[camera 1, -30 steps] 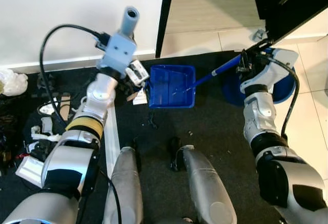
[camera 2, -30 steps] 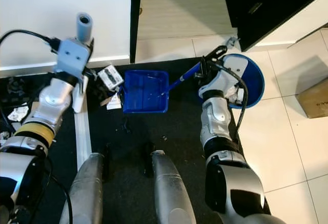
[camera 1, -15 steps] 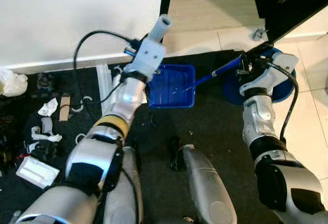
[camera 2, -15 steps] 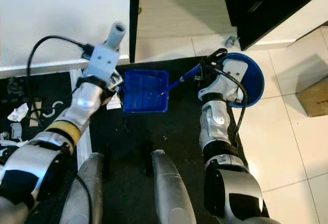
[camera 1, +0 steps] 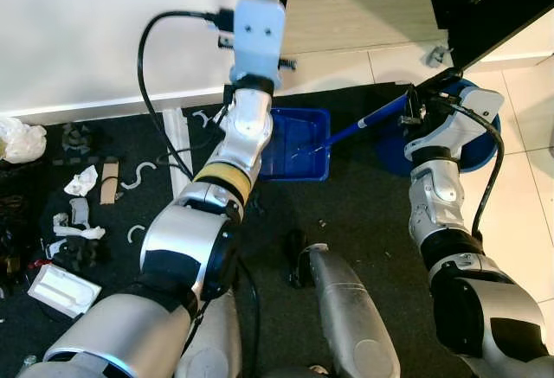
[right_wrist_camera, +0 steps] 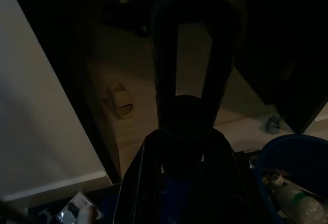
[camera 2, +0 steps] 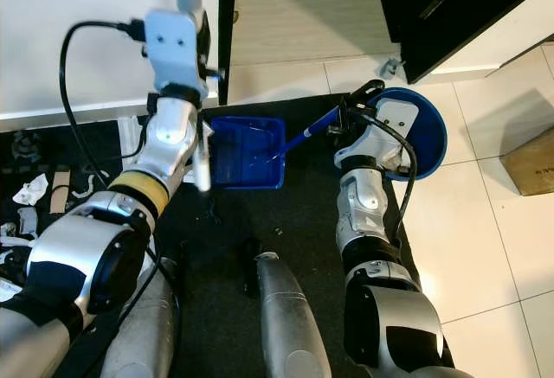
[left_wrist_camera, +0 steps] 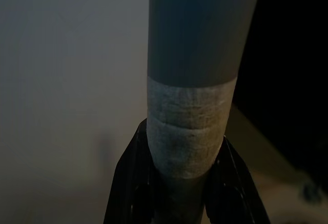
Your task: Sweep floor
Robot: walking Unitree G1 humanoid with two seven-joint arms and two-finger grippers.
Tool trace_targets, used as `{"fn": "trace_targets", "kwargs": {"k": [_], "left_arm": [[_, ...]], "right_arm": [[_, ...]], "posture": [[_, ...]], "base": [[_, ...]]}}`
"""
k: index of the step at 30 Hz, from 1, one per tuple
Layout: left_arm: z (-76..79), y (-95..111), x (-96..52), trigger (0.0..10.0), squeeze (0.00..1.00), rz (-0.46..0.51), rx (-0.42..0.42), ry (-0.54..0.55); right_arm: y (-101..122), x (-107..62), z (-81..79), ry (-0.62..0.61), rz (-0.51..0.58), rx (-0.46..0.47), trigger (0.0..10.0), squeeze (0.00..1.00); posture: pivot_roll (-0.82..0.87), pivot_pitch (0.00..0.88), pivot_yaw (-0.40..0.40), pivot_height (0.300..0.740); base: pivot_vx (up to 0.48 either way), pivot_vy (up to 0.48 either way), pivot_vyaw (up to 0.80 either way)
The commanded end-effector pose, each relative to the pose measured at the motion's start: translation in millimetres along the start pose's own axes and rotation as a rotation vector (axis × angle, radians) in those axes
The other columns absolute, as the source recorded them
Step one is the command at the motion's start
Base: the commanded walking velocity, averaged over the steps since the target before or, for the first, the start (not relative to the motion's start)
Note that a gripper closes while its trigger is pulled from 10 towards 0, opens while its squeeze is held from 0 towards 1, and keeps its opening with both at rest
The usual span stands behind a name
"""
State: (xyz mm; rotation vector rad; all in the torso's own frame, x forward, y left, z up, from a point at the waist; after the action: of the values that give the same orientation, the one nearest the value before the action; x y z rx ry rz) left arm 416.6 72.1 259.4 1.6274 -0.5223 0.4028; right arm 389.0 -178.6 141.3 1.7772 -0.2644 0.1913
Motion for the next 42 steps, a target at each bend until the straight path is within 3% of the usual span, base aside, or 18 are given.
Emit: {"fn": "trace_targets", "kwargs": {"k": [1, 5, 7, 11, 12, 15, 18, 20, 25, 28, 30, 31, 33, 34, 36, 39, 42], "left_arm": [[9.2, 21, 7.2, 10.0, 0.0, 0.097, -0.05, -0.017], [-3.1, 28, 15.9, 10.0, 0.0, 0.109, -0.039, -0.067], [-11.0, 22, 15.0, 10.0, 0.0, 0.08, 0.038, -0.125], [-26.4, 17, 10.6, 10.0, 0.0, 0.08, 0.095, -0.153], [-43.8, 17, 8.2, 10.0, 0.0, 0.081, 0.083, -0.153], [-53.1, 21, 7.8, 10.0, 0.0, 0.088, 0.044, -0.165], [-65.6, 34, 6.8, 10.0, 0.0, 0.104, -0.056, -0.237], [-71.1, 37, 6.6, 10.0, 0.0, 0.101, -0.06, -0.257], [-107.6, 51, 3.1, 10.0, 0.0, 0.103, 0.078, -0.312], [-111.5, 51, 2.7, 10.0, 0.0, 0.104, 0.099, -0.309], [-127.7, 37, -2.7, 10.0, 0.0, 0.035, 0.256, -0.289], [-127.7, 37, -2.7, 10.0, 0.0, 0.035, 0.256, -0.289], [-134.8, 13, -14.4, 10.0, 0.0, -0.065, 0.428, -0.315], [-134.8, 13, -14.4, 10.0, 0.0, -0.065, 0.428, -0.315], [-133.1, -8, -27.0, 10.0, 0.0, -0.146, 0.518, -0.343], [-131.4, -18, -32.4, 10.0, 0.0, -0.175, 0.536, -0.341], [-113.1, -46, -48.6, 10.0, 0.0, -0.235, 0.55, -0.354]], "right_arm": [[-36, -22.4, 10.6, -0.033, -0.159, 0.0, 10.0, 0.0], [-35, -20.9, 9.8, -0.033, -0.159, 0.003, 10.0, 0.0], [-35, -20.2, 8.6, -0.033, -0.159, 0.007, 10.0, 0.0], [-35, -20.1, 7.4, -0.031, -0.16, 0.01, 10.0, 0.0], [-36, -20.7, 6.2, -0.031, -0.161, 0.014, 10.0, 0.0], [-37, -21.3, 5.6, -0.031, -0.162, 0.017, 10.0, 0.0], [-38, -22.6, 6.2, -0.031, -0.164, 0.018, 10.0, 0.0], [-38, -22.8, 7.0, -0.032, -0.164, 0.019, 10.0, 0.0], [-37, -22.8, 8.8, -0.038, -0.162, 0.02, 10.0, 0.0], [-37, -22.8, 9.0, -0.038, -0.161, 0.02, 10.0, 0.0], [-38, -23.3, 8.7, -0.037, -0.162, 0.02, 10.0, 0.0], [-38, -23.3, 8.7, -0.037, -0.162, 0.02, 10.0, 0.0], [-38, -24.0, 7.6, -0.036, -0.162, 0.02, 10.0, 0.0], [-38, -24.0, 7.6, -0.036, -0.162, 0.02, 10.0, 0.0], [-39, -24.5, 6.9, -0.034, -0.163, 0.02, 10.0, 0.0], [-39, -24.7, 6.9, -0.033, -0.163, 0.019, 10.0, 0.0], [-39, -25.4, 8.5, -0.032, -0.163, 0.014, 10.0, 0.0]], "posture": [[-0.01, 0.465, -0.129, 0.74], [0.0, 0.461, -0.127, 0.74], [0.01, 0.459, -0.125, 0.74], [0.01, 0.457, -0.12, 0.74], [0.01, 0.455, -0.116, 0.74], [0.02, 0.452, -0.114, 0.74], [0.03, 0.449, -0.112, 0.74], [0.03, 0.449, -0.112, 0.74], [0.03, 0.443, -0.111, 0.74], [0.03, 0.443, -0.11, 0.74], [0.03, 0.446, -0.112, 0.74], [0.03, 0.446, -0.112, 0.74], [0.03, 0.449, -0.111, 0.74], [0.03, 0.449, -0.111, 0.74], [0.02, 0.451, -0.111, 0.74], [0.02, 0.451, -0.111, 0.74], [0.02, 0.461, -0.115, 0.74]], "base": [[0.0, 0.0, 0.0], [0.0, 0.0, 0.0], [0.0, 0.0, 0.0], [0.0, 0.0, 0.0], [0.0, 0.0, 0.0], [0.0, 0.0, 0.0], [0.0, 0.0, 0.0], [0.0, 0.0, 0.0], [0.0, 0.0, 0.0], [0.0, 0.0, 0.0], [0.0, 0.0, 0.0], [0.0, 0.0, 0.0], [0.0, 0.0, 0.0], [0.0, 0.0, 0.0], [0.0, 0.0, 0.0], [0.0, 0.0, 0.0], [0.0, 0.0, 0.0]]}}
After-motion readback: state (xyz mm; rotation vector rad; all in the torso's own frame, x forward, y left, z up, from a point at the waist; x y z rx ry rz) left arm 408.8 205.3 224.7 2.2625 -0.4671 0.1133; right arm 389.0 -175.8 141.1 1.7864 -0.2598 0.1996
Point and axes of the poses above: a point about 5 cm out from each wrist's last joint towards the gripper, its own x axis pointing out of the wrist towards the gripper, its own y axis along the axis of the wrist's last joint, z = x × y, the point moved 3 cm from there along x, pointing out of the wrist towards the gripper, and after that the axes turned 2 degrees about x, right-handed, at the moved point
